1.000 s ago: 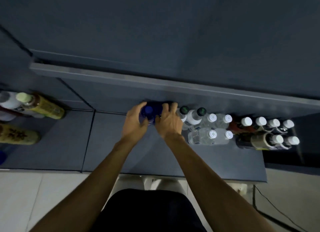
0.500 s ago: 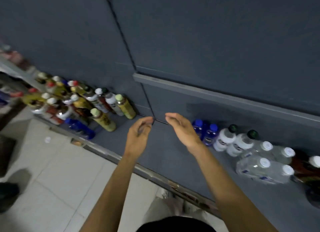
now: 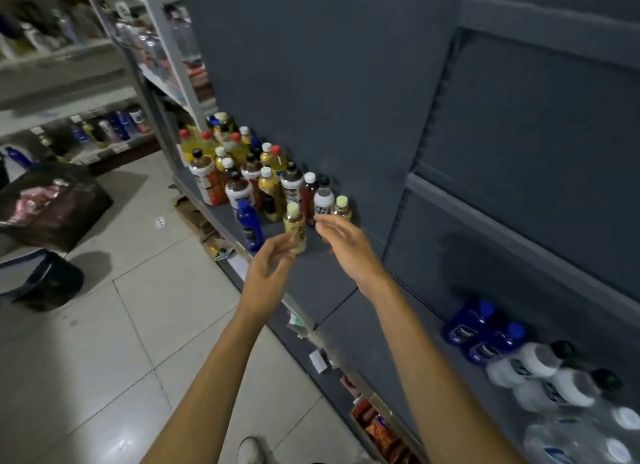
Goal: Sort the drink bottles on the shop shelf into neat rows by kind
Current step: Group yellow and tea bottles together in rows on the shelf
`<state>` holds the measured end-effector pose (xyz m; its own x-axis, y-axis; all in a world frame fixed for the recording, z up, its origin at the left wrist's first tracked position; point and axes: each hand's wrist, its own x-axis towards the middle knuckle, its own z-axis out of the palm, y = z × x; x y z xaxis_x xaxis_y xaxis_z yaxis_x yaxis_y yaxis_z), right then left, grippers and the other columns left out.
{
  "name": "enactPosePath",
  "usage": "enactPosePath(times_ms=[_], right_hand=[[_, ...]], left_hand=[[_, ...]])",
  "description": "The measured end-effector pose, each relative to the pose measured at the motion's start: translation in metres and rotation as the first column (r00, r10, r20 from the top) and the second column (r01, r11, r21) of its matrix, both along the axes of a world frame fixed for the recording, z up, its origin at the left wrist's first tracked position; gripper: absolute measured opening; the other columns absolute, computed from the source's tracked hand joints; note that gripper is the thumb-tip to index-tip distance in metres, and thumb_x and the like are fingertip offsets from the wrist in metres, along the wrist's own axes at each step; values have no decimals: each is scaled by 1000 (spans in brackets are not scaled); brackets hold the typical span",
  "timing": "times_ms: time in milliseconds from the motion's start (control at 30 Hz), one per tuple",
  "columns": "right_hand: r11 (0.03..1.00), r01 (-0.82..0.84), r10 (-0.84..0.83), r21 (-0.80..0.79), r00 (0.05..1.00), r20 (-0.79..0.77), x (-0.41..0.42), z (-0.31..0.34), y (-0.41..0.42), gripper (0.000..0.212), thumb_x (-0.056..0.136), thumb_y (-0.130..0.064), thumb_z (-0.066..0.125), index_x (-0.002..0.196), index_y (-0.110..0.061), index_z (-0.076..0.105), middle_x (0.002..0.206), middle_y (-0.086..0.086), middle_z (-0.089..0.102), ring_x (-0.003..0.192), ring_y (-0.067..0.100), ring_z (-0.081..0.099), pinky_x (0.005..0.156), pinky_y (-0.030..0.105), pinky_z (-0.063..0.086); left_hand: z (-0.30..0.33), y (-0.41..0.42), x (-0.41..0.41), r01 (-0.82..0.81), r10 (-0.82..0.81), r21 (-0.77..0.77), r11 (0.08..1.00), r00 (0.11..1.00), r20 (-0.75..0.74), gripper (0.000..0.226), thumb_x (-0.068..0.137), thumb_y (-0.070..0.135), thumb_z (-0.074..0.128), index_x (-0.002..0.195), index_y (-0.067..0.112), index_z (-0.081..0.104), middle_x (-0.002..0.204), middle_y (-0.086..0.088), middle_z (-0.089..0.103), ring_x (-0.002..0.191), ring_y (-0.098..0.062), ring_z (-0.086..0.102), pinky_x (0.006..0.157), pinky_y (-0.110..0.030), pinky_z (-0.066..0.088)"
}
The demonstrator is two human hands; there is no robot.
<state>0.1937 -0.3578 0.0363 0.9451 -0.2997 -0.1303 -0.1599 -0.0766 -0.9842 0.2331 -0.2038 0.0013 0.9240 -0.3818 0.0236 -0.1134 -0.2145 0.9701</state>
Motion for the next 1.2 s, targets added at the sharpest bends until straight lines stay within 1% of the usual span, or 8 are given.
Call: enactPosePath(times_ms=[200,433,600,733,833,967,1067,1200], right_hand=[[999,-7,7,-40,1000,-11,53,1,85,29,98,-30,53,124,-20,61,113,-12,60,111,8,56,94,22,45],[1000,1,0,26,999,-49,104,-20,165,25,98,-24,54,122,-18,61,110,-13,61,110,8,58,88,16,46],[1000,-10,8,-25,994,-106,145,-38,179,24,97,-29,55,118,-24,62,118,-9,64,114,10,59,99,31,48],[999,-16,21,37,992,-123,199,-50,182,17,97,-25,55,113,-25,61,114,-6,65,108,14,61,96,31,49],[993,-42,55,113,992,-116,248,-64,189,17,97,-26,54,113,-25,62,110,-4,67,99,13,63,89,30,51],[981,-24,51,191,989,-140,306,-77,194,12,97,-33,54,105,-35,62,116,-4,67,103,12,64,90,31,53],[981,-41,75,192,982,-174,339,-87,195,10,96,-36,54,100,-40,62,114,-7,68,103,10,65,94,37,53],[981,-100,134,165,969,-207,383,-93,195,17,97,-39,51,109,-35,62,114,-7,67,104,10,64,92,35,52]], left_hand=[[-1,97,52,-95,95,1,995,995,-19,28,97,9,48,118,23,61,115,9,64,110,-12,59,95,-38,50],[-14,172,99,-136,132,-51,989,988,-78,30,97,8,47,119,21,62,115,12,65,110,-5,58,100,-41,47],[-27,184,144,-113,107,-40,993,985,-137,31,97,9,46,122,21,61,115,8,67,109,-3,59,101,-40,47],[-31,188,192,-124,120,-11,992,979,-165,30,97,8,46,122,16,60,117,4,66,111,-6,59,100,-39,47],[-37,189,234,-97,101,36,995,984,-144,30,96,8,48,116,26,61,116,6,66,109,-6,60,98,-42,48],[-36,198,288,-134,153,118,984,974,-167,31,93,14,47,107,38,62,114,10,66,108,-9,60,97,-43,49],[-41,209,322,-205,230,149,967,958,-172,30,96,15,44,106,40,59,115,11,65,109,-14,60,98,-47,48],[-43,204,363,-167,203,192,967,962,-183,37,97,8,43,105,40,59,116,5,65,110,-18,59,99,-49,46]])
